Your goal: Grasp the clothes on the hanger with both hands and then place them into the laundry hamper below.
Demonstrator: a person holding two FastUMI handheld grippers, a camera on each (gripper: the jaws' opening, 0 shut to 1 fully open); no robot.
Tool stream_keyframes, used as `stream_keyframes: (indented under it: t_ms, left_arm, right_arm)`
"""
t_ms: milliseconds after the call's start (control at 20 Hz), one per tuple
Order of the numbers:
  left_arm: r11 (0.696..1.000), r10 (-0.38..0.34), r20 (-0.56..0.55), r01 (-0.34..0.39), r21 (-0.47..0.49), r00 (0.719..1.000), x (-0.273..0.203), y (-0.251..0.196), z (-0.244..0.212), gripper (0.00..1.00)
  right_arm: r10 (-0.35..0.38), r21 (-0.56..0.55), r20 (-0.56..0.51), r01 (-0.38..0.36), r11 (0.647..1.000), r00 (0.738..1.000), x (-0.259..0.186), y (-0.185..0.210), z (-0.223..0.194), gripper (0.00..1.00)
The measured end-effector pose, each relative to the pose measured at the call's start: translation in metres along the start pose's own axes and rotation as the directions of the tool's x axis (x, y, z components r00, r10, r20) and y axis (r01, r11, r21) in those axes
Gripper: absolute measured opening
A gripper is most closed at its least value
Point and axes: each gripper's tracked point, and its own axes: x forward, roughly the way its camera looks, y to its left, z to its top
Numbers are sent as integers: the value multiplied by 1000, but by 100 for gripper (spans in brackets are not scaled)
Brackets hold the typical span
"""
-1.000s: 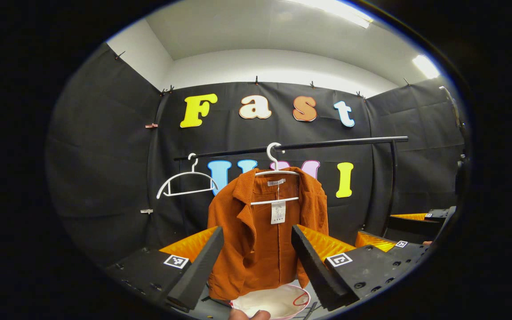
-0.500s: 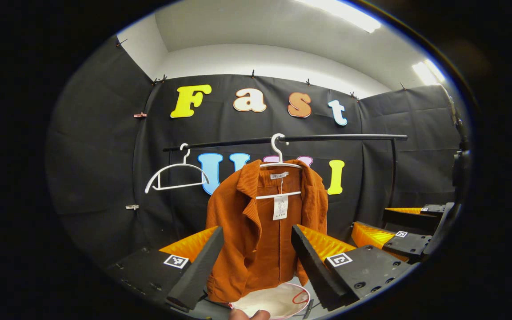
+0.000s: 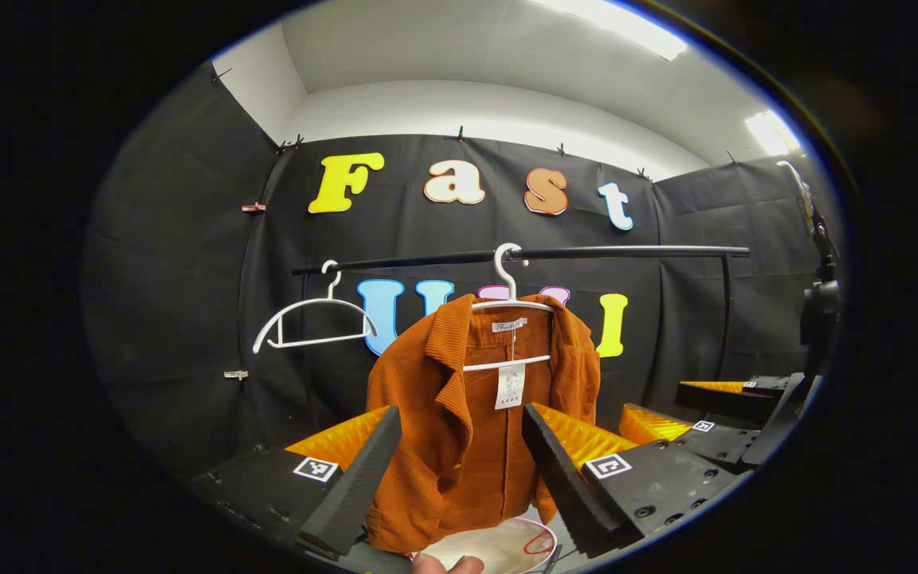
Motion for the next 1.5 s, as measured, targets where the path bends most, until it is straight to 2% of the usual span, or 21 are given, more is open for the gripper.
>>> stream_keyframes:
  t_ms: [150,300,550,850,1150,1200,1250,1350,1400,1450,1500]
  left_arm:
    - [1000,23,-13,-23,-1,1000,21,-6,-7,97]
    - [997,75,-23,-75,-7,997,44,-2,-17,97]
    - [990,134,-30,-133,38,991,90,10,-44,96]
    - [981,183,-30,-181,76,983,129,17,-64,96]
    - [970,233,-13,-231,72,972,154,20,-67,96]
    - [968,244,-7,-243,68,970,157,22,-66,93]
    - [966,251,-8,-250,66,968,160,24,-66,91]
    - [970,237,-36,-235,62,971,164,23,-71,65]
    - [978,206,-54,-203,51,977,166,19,-74,51]
    - [984,176,-67,-173,40,982,166,18,-75,39]
    - [985,171,-64,-169,35,983,164,21,-74,26]
  right_arm:
    - [8,11,-3,-8,1000,1000,26,-13,-4,98]
    - [22,27,-19,-22,999,1000,58,-24,-13,99]
    - [52,68,-44,-49,997,998,117,-35,-35,98]
    - [54,98,-71,-47,994,996,187,-58,-61,99]
    - [123,75,-40,-120,990,992,225,-47,-58,98]
    - [127,69,-40,-124,990,991,230,-45,-58,98]
    - [138,67,-46,-135,989,989,234,-42,-60,80]
    - [139,57,-67,-135,989,988,239,-38,-62,45]
    - [114,48,-89,-110,993,990,241,-45,-64,27]
    - [137,73,-102,-130,989,985,234,-40,-64,9]
    - [203,124,-120,-188,974,972,235,-24,-65,8]
